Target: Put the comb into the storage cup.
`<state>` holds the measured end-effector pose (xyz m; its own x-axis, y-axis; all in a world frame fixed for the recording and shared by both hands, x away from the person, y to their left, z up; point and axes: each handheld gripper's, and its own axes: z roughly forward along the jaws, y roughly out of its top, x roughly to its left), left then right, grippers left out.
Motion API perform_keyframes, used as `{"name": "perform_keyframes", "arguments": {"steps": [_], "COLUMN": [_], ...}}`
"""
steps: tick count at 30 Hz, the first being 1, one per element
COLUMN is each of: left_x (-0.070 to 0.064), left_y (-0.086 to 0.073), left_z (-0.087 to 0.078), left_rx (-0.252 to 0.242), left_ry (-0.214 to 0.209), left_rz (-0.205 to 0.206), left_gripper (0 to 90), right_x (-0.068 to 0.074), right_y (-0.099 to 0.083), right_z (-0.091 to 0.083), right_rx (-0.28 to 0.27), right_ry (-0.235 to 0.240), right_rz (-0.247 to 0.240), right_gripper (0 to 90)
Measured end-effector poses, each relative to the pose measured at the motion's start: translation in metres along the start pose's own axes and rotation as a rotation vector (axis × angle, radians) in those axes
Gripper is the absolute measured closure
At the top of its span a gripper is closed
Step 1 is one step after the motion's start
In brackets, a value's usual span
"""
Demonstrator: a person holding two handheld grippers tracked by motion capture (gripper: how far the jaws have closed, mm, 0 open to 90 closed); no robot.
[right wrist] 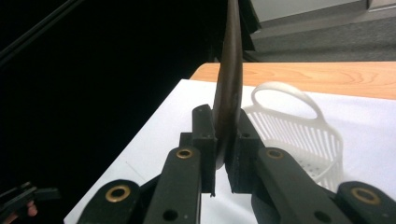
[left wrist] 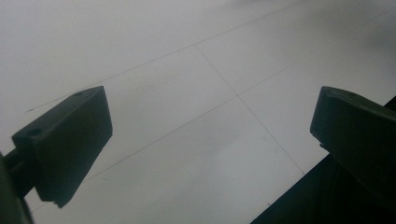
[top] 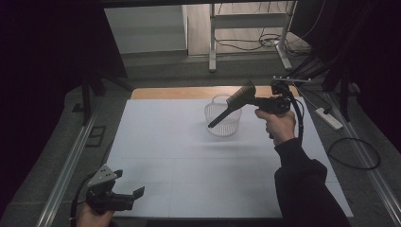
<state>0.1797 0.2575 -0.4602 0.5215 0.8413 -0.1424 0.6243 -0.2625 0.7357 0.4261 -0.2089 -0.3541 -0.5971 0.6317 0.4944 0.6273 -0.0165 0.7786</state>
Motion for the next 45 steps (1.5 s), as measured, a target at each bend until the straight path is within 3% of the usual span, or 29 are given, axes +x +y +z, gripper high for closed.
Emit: {"name": "perform_keyframes", "arguments": {"steps": [24,35,45], "left_x": [0.000,0.000,0.001], "left_y": [0.000,0.000,0.000], "left_z": [0.001,0.001,0.001], "left_rx": [0.008,0.009,0.007], "left_ry": [0.003,0.002,-0.001], "left_rz": [0.000,-0.003,-0.010], "left_gripper": [0.0,0.0,0.0], "right_x": [-0.013,-0.017,-0.018], "right_y": [0.026,0.026,0.022], "right_z": [0.003,0.012,0.021], "right_rx": [-0.060,-0.050,-0.032], "right_ry": [-0.085,-0.130,-0.143], "right_rz": [0.022,0.005,-0.013], "right_gripper": [83.4,83.4,83.4]}}
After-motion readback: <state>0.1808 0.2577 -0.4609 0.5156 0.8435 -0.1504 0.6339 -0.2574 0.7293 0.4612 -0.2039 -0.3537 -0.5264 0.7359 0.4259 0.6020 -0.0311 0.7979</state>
